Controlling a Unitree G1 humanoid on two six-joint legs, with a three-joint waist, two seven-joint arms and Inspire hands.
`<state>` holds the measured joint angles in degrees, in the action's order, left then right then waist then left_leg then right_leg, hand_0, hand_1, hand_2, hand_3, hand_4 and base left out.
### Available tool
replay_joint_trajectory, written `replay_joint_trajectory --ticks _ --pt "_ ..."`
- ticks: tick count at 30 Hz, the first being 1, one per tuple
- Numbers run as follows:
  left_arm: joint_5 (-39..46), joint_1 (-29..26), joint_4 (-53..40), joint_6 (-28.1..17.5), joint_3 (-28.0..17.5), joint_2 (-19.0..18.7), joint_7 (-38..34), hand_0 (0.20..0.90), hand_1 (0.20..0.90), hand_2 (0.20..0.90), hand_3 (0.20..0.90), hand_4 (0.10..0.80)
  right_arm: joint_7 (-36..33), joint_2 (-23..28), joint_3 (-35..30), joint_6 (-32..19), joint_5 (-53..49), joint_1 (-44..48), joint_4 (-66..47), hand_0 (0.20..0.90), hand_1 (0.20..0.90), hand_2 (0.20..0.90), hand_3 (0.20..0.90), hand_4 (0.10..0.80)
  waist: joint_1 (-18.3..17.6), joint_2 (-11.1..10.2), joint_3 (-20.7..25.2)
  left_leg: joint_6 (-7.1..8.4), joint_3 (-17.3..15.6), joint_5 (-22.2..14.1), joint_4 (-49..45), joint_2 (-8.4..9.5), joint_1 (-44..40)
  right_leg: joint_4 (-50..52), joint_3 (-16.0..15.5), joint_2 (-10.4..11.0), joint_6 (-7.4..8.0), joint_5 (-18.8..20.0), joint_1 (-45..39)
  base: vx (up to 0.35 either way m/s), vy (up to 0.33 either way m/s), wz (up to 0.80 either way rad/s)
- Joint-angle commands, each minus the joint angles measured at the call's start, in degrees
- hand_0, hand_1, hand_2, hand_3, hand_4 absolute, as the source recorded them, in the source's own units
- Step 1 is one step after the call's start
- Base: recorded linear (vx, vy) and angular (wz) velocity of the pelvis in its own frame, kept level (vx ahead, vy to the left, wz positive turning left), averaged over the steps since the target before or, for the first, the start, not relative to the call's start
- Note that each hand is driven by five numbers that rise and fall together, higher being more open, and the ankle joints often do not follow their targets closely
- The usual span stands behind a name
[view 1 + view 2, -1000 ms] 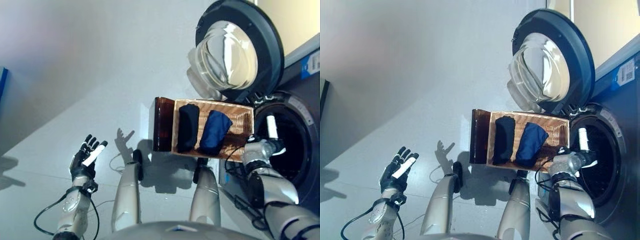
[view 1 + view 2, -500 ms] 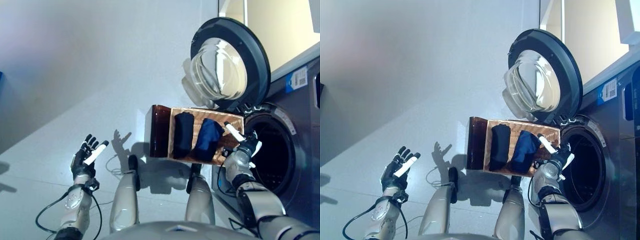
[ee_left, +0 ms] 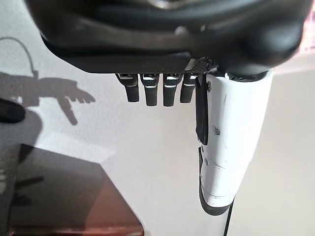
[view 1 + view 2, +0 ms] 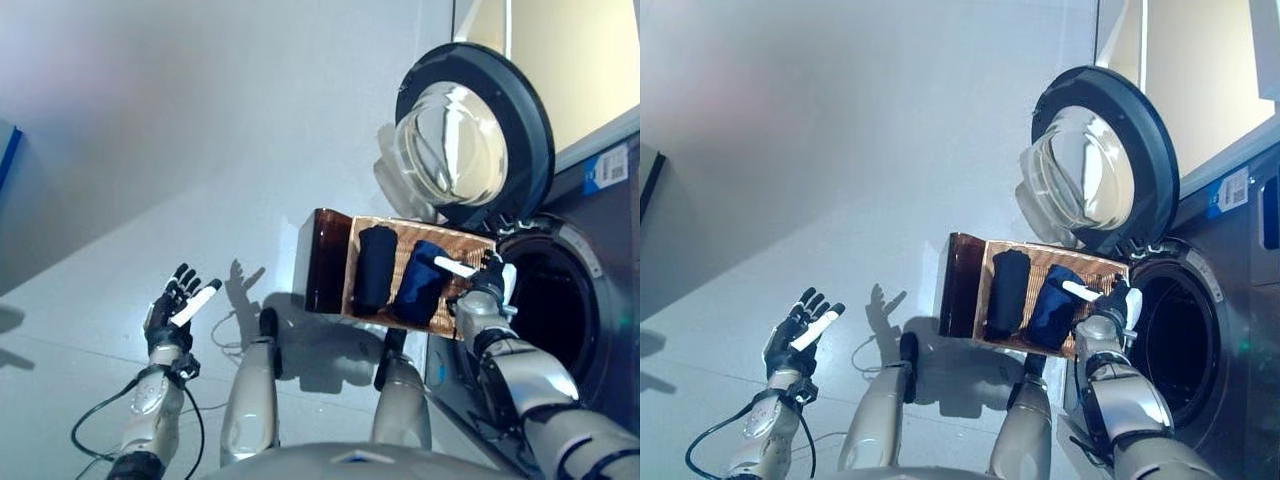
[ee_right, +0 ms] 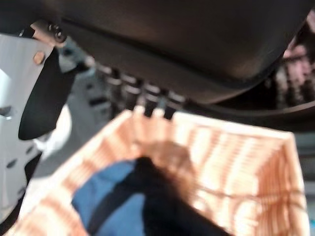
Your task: Pick up the clothes and place them into the washing machine
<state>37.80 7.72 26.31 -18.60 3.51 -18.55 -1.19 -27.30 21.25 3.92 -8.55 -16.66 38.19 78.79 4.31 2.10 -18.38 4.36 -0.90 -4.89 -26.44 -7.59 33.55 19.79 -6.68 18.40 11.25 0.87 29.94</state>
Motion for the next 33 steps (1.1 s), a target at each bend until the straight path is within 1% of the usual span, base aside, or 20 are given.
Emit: replay_joint_trajectory --ticks 1,2,5,9,14,19,23,29,31,32,33 --pt "-0.6 2.8 -6.3 -3.1 -1.4 -4.9 0.4 0.900 0.900 0.900 0.900 0.800 -1.3 2.4 -0.1 -0.1 2.5 0.8 0.2 0.900 0.900 0.900 0.900 0.800 1.5 -0.5 1.3 3.53 4.0 1.2 -4.9 -1.46 4.6 3.8 4.5 3.1 1.09 2.2 2.2 -0.072 0.083 -0.01" --pt "-1.0 3.0 -6.6 -2.7 -1.4 -4.9 0.5 0.900 0.900 0.900 0.900 0.800 -1.5 2.4 0.6 1.4 4.9 1.6 1.6 0.900 0.900 0.900 0.900 0.800 1.7 -0.1 0.9 3.26 4.1 0.0 -7.5 -1.60 5.5 6.1 4.8 3.1 0.81 1.2 3.3 -0.048 0.055 -0.01" --pt "-0.8 3.1 -6.6 -2.4 -1.5 -5.1 0.8 0.900 0.900 0.900 0.900 0.800 -2.0 2.5 0.8 2.7 6.7 1.9 2.8 0.900 0.900 0.900 0.900 0.800 2.0 0.2 1.0 3.12 3.9 -0.8 -9.4 -1.54 7.1 7.7 5.0 3.4 0.84 0.5 4.8 -0.027 0.040 -0.01" --pt "-0.5 4.1 -7.8 -1.9 -2.1 -5.9 1.4 0.900 0.900 0.900 0.900 0.800 -2.7 2.4 1.1 4.9 9.9 2.3 4.9 0.900 0.900 0.900 0.900 0.800 2.8 0.3 1.8 2.66 4.1 -2.2 -12.3 -1.41 9.5 9.8 5.6 3.4 0.69 -0.3 6.8 -0.005 0.027 0.01" --pt "-0.6 3.8 -7.6 -1.3 -2.1 -6.5 1.3 0.900 0.900 0.900 0.900 0.800 -2.8 1.9 1.5 7.2 12.9 1.2 6.9 0.900 0.900 0.900 0.900 0.800 3.4 0.1 2.5 2.41 4.5 -3.1 -14.3 -1.33 11.0 11.3 5.5 3.5 0.64 -0.9 7.8 0.001 0.004 0.02" --pt "-0.7 4.0 -7.6 -1.2 -2.1 -6.9 1.4 0.900 0.900 0.900 0.900 0.800 -3.1 2.0 1.4 8.1 14.6 0.4 7.8 0.900 0.900 0.900 0.900 0.800 3.7 0.1 3.0 2.24 4.8 -3.3 -14.4 -1.11 11.4 10.8 5.2 3.7 0.80 -0.8 7.5 0.013 -0.009 0.04" --pt "-1.1 4.3 -7.2 -1.3 -2.9 -7.2 1.3 0.900 0.900 0.900 0.900 0.800 -3.0 3.3 1.9 8.3 16.2 -1.0 7.3 0.900 0.900 0.900 0.900 0.800 3.5 -0.2 3.5 2.11 4.8 -3.4 -14.2 -0.98 11.3 10.5 5.2 3.6 0.98 -0.5 7.6 0.005 0.002 0.03" --pt "-1.6 3.6 -6.3 -1.2 -3.8 -7.2 0.9 0.900 0.900 0.900 0.900 0.800 -1.1 3.2 2.8 8.7 17.7 -2.0 7.3 0.900 0.900 0.900 0.900 0.800 3.2 -0.6 3.5 1.91 5.4 -4.6 -17.1 -1.09 11.9 13.4 5.9 3.4 0.47 -1.9 8.2 -0.004 0.001 0.03" --pt "-1.4 3.4 -6.5 -1.0 -4.0 -7.2 1.2 0.900 0.900 0.900 0.900 0.800 -0.2 2.9 2.9 9.0 17.9 -2.5 7.8 0.900 0.900 0.900 0.900 0.800 3.3 -0.5 3.6 1.85 5.5 -5.1 -18.1 -1.25 12.1 14.8 6.0 3.3 0.25 -2.7 8.6 -0.005 -0.006 -0.02" --pt "-1.2 3.4 -7.5 -0.9 -4.3 -7.2 1.5 0.900 0.900 0.900 0.900 0.800 0.5 2.6 3.1 9.3 18.4 -2.6 8.3 0.900 0.900 0.900 0.900 0.800 3.4 -0.2 3.5 1.79 5.7 -5.6 -19.5 -1.22 12.9 16.6 6.1 3.5 0.06 -3.7 9.7 -0.008 0.005 0.08" --pt "-1.2 3.5 -7.5 -0.9 -4.3 -7.2 1.5 0.900 0.900 0.900 0.900 0.800 0.5 2.6 3.1 9.3 18.4 -2.6 8.3 0.900 0.900 0.900 0.900 0.800 3.4 -0.2 3.6 1.79 5.7 -5.7 -19.6 -1.22 12.9 16.6 6.1 3.5 0.06 -3.7 9.7 -0.015 0.005 0.04"
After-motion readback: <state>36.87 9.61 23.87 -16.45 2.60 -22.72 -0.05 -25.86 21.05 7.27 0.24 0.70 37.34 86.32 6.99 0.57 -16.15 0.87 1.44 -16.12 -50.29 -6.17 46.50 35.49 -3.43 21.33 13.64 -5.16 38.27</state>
